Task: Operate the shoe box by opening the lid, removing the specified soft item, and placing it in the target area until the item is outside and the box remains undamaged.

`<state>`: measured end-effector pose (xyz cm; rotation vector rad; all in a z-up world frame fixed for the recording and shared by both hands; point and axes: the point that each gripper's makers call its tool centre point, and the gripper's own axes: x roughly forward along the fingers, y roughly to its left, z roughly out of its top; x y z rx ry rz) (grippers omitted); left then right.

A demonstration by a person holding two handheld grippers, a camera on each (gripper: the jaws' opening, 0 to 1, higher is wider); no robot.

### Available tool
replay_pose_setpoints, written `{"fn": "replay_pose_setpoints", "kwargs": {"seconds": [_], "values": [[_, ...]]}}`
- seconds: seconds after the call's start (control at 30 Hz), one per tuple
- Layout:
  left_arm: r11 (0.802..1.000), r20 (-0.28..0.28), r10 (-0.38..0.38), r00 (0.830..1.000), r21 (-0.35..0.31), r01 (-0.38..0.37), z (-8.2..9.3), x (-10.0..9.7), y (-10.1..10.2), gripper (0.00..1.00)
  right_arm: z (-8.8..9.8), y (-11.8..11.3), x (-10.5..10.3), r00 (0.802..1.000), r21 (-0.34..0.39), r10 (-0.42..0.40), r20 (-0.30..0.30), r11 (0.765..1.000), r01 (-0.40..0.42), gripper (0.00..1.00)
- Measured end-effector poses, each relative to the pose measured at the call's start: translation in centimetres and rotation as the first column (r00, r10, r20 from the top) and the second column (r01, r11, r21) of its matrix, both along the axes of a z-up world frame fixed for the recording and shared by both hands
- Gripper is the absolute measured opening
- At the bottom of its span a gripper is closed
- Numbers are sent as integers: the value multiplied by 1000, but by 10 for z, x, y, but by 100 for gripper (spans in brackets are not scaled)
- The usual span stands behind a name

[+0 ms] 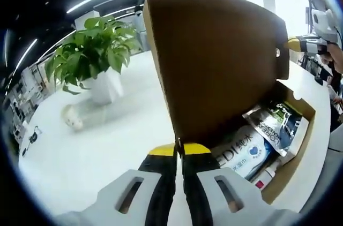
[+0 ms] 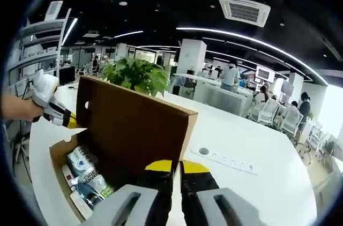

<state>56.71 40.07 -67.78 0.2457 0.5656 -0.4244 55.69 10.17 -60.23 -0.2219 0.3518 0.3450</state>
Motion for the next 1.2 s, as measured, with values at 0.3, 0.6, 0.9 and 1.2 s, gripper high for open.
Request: {"fn": "replay_pose_setpoints", "kwargs": {"seconds": [0.3,0.6,0.9,1.2], "values": [[1000,-11,11,1000,-11,-11,0,0,1,1,-12,-2,-6,1000,5,0,-23,1000,0,3],[1000,-16,12,1000,-16,-12,0,0,1,1,-36,-2,-19,998,11,5,-66,1000,-5,3],[1000,-19,9,1000,-11,-9,0,0,1,1,-61,-3,-30,994,21,20,-111,1000,-18,1],[1000,-24,6,1000,-4,-6,0,0,1,1,-69,0,-28,990,30,30,-137,999,-26,0]]}}
